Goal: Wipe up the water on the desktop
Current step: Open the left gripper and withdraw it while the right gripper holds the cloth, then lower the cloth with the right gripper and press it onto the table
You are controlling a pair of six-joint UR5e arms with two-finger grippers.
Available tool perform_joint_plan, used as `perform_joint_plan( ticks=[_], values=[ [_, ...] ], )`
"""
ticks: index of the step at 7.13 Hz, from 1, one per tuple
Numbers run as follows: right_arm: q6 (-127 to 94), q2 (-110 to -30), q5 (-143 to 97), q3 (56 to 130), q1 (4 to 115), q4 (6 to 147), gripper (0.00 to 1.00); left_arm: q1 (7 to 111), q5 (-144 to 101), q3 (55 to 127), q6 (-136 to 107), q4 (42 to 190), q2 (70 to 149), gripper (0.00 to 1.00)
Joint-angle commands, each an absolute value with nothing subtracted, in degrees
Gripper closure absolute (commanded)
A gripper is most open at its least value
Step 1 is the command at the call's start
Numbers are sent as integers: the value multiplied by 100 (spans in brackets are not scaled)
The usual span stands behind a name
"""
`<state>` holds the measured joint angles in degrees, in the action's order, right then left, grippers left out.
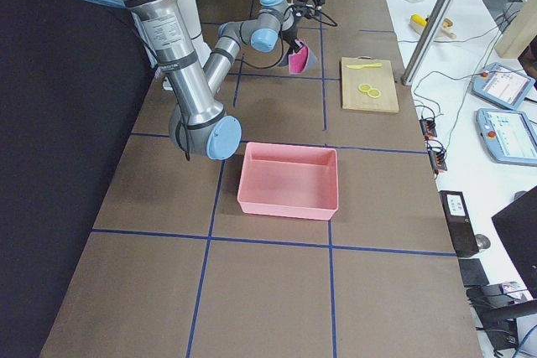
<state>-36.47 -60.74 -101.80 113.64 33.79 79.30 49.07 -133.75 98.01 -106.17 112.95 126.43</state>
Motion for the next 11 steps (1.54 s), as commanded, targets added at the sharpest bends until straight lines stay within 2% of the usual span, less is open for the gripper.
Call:
perform_joint_plan(
  ticks=[1,4,7,11],
  values=[
    [-4489,-6047,-10256,11486,3445,8881,100,5350,-13386,9704,-8361,11120,12009,0],
    [-5419,-6047,-11346,11531,3797,9342,100,6254,-13307,10159,-3917,8654,11796,0],
    [-6688,-6038,-11382,11540,3805,9579,100,7108,-13280,10318,-1518,8630,10262,0],
    [-6785,-6064,-11329,11566,3745,9974,100,8207,-13315,10187,234,8648,8916,0]
  ],
)
